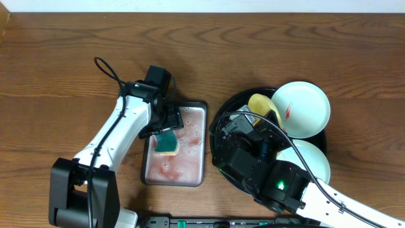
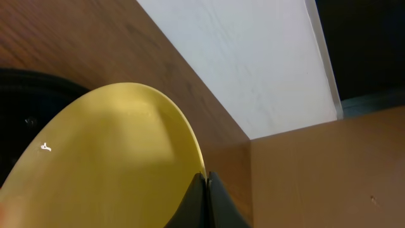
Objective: Clean dirty plates on tray and stack at the side
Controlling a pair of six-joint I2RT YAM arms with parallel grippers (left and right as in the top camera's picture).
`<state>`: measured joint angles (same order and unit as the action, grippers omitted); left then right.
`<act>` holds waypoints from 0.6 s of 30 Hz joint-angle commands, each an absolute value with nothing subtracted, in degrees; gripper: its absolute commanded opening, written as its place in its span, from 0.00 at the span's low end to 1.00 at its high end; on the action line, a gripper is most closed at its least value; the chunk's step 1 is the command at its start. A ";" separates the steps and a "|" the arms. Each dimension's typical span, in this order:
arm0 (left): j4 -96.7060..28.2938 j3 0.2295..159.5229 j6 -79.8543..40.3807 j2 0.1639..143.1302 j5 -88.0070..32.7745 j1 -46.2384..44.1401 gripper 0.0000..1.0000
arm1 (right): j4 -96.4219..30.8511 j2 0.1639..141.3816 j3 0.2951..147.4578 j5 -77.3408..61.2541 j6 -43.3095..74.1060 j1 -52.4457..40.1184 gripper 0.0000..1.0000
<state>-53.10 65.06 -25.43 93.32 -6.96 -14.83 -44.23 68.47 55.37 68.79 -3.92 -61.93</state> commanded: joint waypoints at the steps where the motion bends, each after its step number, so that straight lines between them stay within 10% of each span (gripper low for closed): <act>1: -53.25 65.17 -25.10 93.23 -6.87 -14.70 0.84 | -44.93 67.66 56.66 70.04 -1.96 -61.43 0.01; 18: -53.25 65.14 -25.10 93.23 -6.87 -14.68 0.84 | -48.36 67.66 56.66 67.55 6.02 -57.19 0.01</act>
<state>-53.10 65.06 -25.43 93.32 -6.98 -14.83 -47.48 68.47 55.40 68.77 -0.32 -59.48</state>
